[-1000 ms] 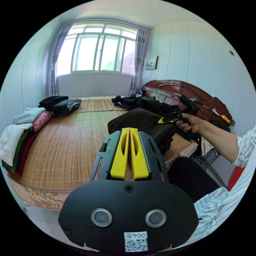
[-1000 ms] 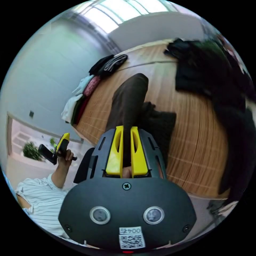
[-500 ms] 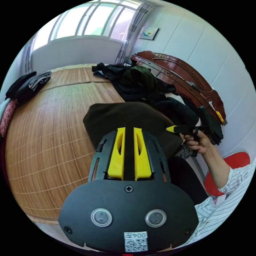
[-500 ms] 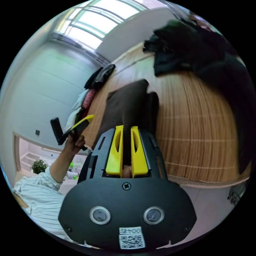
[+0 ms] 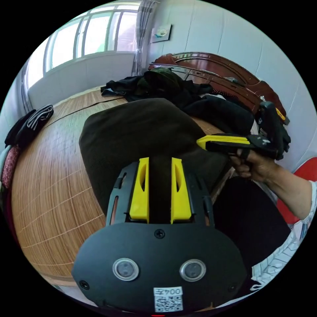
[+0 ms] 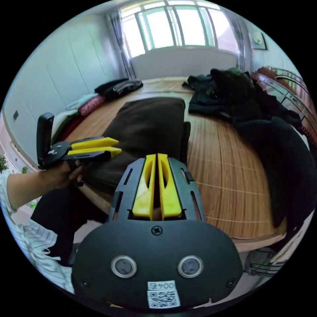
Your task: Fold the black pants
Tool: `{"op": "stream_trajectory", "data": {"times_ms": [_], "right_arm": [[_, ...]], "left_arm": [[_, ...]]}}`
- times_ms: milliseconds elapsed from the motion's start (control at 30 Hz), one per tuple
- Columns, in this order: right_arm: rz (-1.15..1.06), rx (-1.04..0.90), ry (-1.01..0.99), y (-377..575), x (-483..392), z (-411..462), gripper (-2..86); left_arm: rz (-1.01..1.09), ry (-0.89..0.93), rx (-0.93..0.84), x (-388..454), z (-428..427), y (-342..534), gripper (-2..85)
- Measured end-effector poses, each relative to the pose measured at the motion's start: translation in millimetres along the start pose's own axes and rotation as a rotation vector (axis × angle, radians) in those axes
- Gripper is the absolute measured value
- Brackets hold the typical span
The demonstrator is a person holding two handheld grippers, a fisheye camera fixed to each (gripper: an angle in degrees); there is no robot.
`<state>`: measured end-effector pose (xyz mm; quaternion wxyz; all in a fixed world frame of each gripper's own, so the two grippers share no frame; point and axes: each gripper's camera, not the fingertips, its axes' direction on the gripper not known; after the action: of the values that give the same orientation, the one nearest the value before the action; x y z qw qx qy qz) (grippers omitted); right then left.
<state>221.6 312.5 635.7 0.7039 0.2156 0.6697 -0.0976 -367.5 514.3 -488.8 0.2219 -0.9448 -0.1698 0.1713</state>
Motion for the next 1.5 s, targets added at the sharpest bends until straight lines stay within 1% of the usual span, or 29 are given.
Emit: {"op": "stream_trajectory", "data": {"times_ms": [33, 67, 200, 233, 333, 400, 533, 600, 633, 667, 800, 867, 900, 967, 1000, 1100, 1167, 1233, 1267, 1400, 1500], "right_arm": [[0.038, 0.052, -0.038, 9.6, 9.0, 2.1, 0.4], [0.091, 0.047, -0.087, 10.4, 19.2, 3.8, -0.1], [0.144, -0.003, -0.169, 7.3, 30.9, 1.6, -0.6], [0.19, -0.021, -0.202, 3.4, 37.3, -6.6, -0.7], [0.233, 0.138, -0.218, -6.6, 43.5, -41.4, -0.7], [0.213, 0.174, -0.241, -24.9, 42.7, -43.6, -0.7], [0.186, 0.096, -0.125, -82.0, 38.8, 3.8, -0.7], [0.233, -0.007, -0.074, -94.8, 47.1, 39.6, -0.7], [0.264, -0.112, -0.036, -94.0, 54.1, 69.4, -0.7], [0.31, -0.155, -0.026, -86.9, 62.6, 88.3, -0.7], [0.359, -0.122, -0.088, -76.2, 76.3, 92.3, -0.7], [0.338, -0.116, -0.06, -72.1, 72.5, 93.2, -0.7], [0.333, -0.117, -0.05, -71.4, 71.2, 93.7, -0.7], [0.311, -0.117, -0.013, -68.4, 65.7, 96.7, -0.7], [0.307, -0.117, -0.004, -67.6, 64.4, 97.4, -0.7], [0.289, -0.12, 0.035, -63.3, 58.6, 99.6, -0.7], [0.286, -0.121, 0.048, -58.1, 58.0, 100.9, -0.7], [0.297, -0.126, 0.051, -53.8, 60.5, 102.8, -0.7], [0.305, -0.131, 0.053, -51.2, 62.2, 104.1, -0.7], [0.285, -0.136, 0.087, -43.6, 59.3, 104.2, -0.6], [0.281, -0.13, 0.075, -34.9, 62.7, 99.6, -0.3]], "left_arm": [[-0.01, -0.011, 0.025, -1.3, 4.1, 2.6, 9.9], [-0.032, -0.006, 0.04, -5.4, 7.7, 3.7, 10.0], [-0.054, 0.014, 0.024, -18.1, 14.6, -4.5, 10.1], [-0.059, 0.03, 0.017, -23.2, 15.0, -7.8, 10.3], [-0.092, 0.109, 0.01, -41.1, 14.8, -13.8, 10.9], [-0.091, 0.119, 0.02, -45.4, 16.9, -14.4, 11.2], [-0.054, 0.049, 0.017, -42.2, 23.3, -20.3, 11.3], [-0.057, 0.054, 0.021, -46.6, 25.4, -21.6, 11.3], [-0.066, 0.064, 0.022, -50.7, 27.2, -22.6, 11.2], [-0.073, 0.077, 0.021, -54.0, 29.7, -23.9, 11.1], [-0.072, 0.077, 0.012, -59.0, 33.6, -30.7, 9.5], [-0.045, 0.088, -0.067, -62.7, 23.2, -50.6, 5.6], [-0.035, 0.083, -0.059, -64.5, 16.9, -56.1, 5.4], [-0.039, 0.001, 0.071, -83.6, -4.5, -79.2, 5.1], [-0.047, -0.013, 0.077, -91.7, -4.0, -87.1, 5.2], [-0.144, -0.021, -0.038, -141.5, 34.1, -127.3, 7.1], [-0.218, -0.01, -0.173, -172.9, 78.6, -147.0, 7.6], [-0.208, -0.008, -0.261, -180.2, 112.4, -148.3, 7.6], [-0.213, -0.016, -0.232, -181.0, 121.6, -143.9, 7.6], [-0.2, -0.001, -0.235, -181.8, 126.0, -142.4, 7.4], [-0.25, 0.059, -0.249, -190.2, 99.3, -140.2, 6.4]]}}
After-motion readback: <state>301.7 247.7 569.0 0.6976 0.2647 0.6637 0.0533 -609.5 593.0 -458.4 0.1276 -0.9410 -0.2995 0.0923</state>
